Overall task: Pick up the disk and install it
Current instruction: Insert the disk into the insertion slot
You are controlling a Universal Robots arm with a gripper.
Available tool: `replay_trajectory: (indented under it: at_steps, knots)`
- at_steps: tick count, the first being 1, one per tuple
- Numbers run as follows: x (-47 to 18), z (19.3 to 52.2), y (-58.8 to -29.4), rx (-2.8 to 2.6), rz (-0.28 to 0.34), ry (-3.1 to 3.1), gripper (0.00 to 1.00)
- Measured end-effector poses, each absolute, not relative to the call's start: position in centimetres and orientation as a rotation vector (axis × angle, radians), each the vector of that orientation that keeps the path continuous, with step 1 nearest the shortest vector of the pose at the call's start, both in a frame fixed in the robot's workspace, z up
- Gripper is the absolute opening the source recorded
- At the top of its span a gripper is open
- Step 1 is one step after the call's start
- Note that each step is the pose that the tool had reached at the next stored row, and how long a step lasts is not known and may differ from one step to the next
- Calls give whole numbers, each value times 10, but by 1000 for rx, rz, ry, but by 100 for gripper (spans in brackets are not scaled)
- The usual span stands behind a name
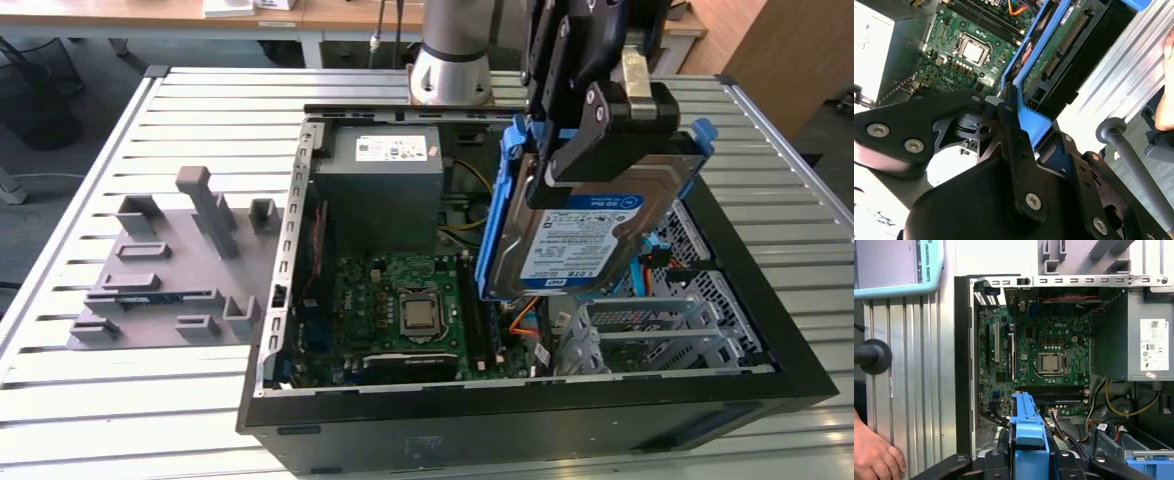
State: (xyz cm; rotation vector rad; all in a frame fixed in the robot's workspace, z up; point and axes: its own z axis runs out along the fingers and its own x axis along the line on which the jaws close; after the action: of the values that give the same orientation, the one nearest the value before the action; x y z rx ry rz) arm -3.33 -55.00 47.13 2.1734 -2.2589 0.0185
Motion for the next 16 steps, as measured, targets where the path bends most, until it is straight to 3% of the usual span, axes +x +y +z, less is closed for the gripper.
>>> replay_trajectory:
  at_steps: [16]
  knots:
    - [-6, 465, -555, 2173, 18, -2259, 36]
